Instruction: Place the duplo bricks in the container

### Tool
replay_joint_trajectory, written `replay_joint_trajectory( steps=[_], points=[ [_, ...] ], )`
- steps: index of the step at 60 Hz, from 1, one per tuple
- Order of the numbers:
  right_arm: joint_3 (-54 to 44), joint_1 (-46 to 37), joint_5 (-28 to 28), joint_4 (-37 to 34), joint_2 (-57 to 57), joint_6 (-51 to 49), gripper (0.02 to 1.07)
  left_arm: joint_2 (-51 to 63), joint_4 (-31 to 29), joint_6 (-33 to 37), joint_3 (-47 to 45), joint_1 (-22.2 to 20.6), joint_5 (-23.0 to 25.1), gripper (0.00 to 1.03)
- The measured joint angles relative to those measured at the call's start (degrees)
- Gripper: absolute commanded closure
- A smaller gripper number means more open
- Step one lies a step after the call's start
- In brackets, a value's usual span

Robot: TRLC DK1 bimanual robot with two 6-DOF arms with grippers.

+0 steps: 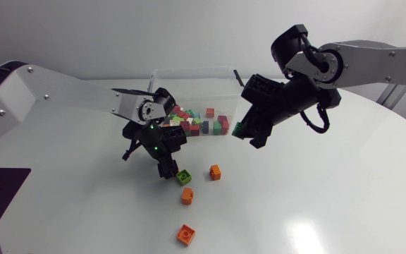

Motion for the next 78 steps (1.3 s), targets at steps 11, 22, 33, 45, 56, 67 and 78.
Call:
replay_joint_trajectory(
  steps=[11,22,33,45,56,67,78],
  points=[
    [3.98,0.0,-0.9,0.09,-0.11,3.15,0.74,1.01,0.31,-0.22,1.01,-0.72,0.39,0.68],
    [9.75,0.0,-1.07,2.56,0.44,7.41,0.74,0.81,0.22,-0.66,1.01,-0.7,0.42,0.7],
    [16.2,0.0,-1.29,4.87,4.66,11.21,0.74,-1.22,-2.78,-0.63,-0.44,-0.07,0.39,0.7],
    [22.23,-0.02,-1.29,7.85,11.5,14.23,0.74,-7.65,-5.84,-0.61,-1.77,1.4,0.37,0.7],
    [27.8,0.0,-1.07,10.64,18.99,17.05,0.74,-15.39,-6.67,-0.59,-2.43,2.36,0.42,0.7],
    [35.32,0.0,0.5,10.8,26.86,18.21,0.66,-22.05,-6.62,-0.61,-2.3,3.54,1.75,0.7],
    [39.08,0.11,4.0,10.69,31.34,18.64,0.12,-23.3,-2.93,-2.38,0.66,4.92,4.07,0.69]
  ],
)
